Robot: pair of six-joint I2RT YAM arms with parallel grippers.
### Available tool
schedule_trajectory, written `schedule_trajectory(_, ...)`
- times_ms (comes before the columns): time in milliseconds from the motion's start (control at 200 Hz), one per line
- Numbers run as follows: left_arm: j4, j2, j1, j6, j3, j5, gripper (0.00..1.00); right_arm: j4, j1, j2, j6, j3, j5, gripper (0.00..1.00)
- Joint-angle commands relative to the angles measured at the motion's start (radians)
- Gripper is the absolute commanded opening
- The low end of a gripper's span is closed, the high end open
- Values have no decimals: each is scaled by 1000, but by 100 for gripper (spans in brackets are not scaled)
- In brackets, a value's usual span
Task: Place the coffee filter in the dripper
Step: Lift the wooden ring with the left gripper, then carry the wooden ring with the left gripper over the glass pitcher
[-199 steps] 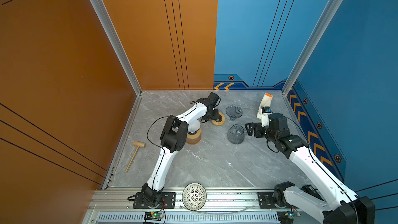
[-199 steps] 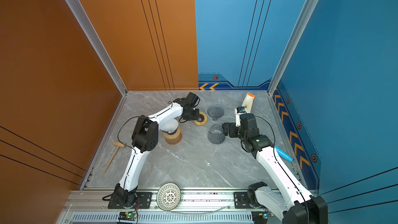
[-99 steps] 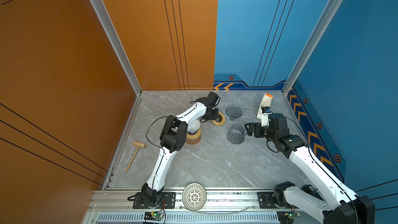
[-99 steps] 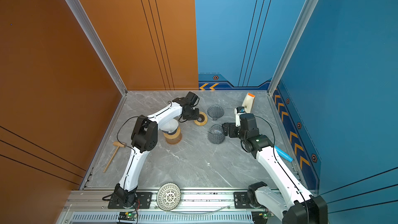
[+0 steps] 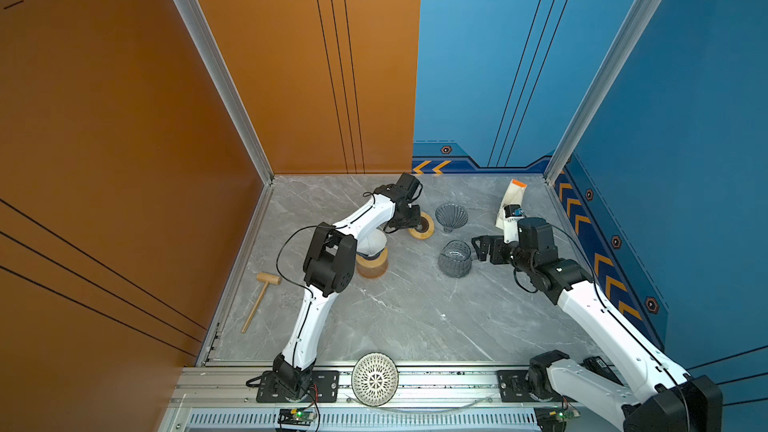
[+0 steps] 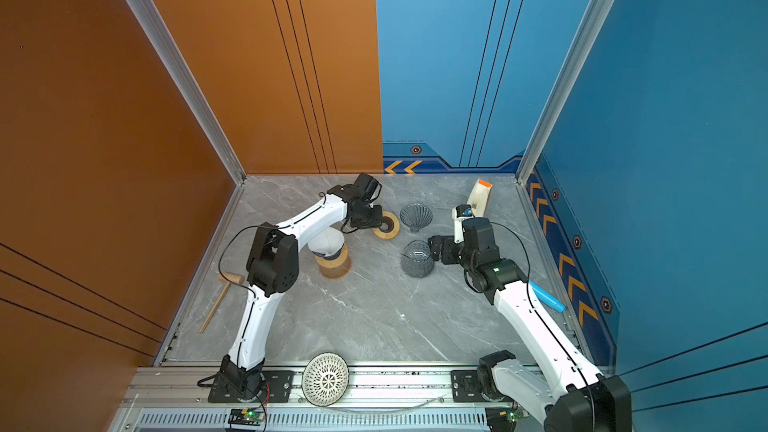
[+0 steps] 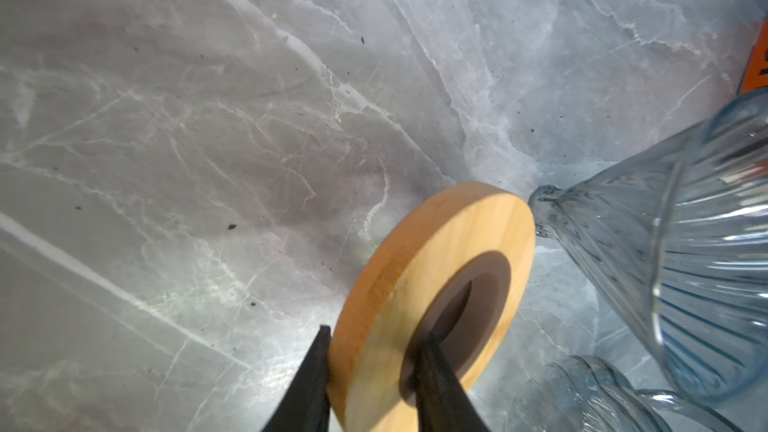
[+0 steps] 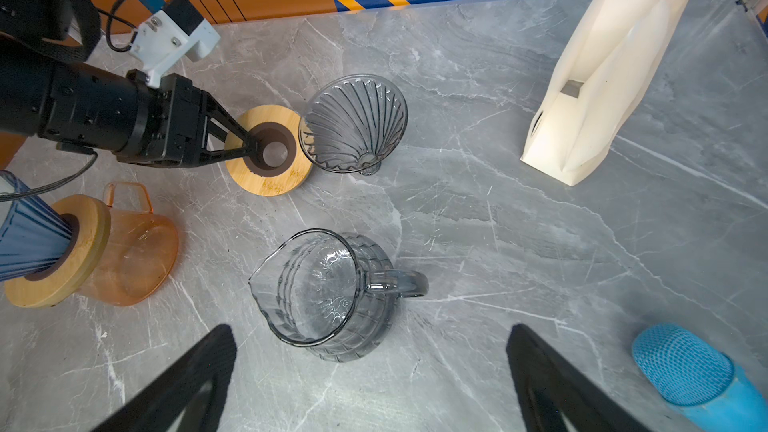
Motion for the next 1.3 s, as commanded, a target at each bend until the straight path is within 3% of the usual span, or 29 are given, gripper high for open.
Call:
schedule_trajectory(0,-14,-54,7,0,-5,17,17,14,-8,10,-9,33,-9,100)
schedule_trajectory(661,-16,-246,-9,35,-108,3,17,-14,-4,-1,-9,55,-10,100)
schedule_trajectory(1297,-15,-365,-94,115,-186,217,17,-177,-7,-93,-51,81,83,100)
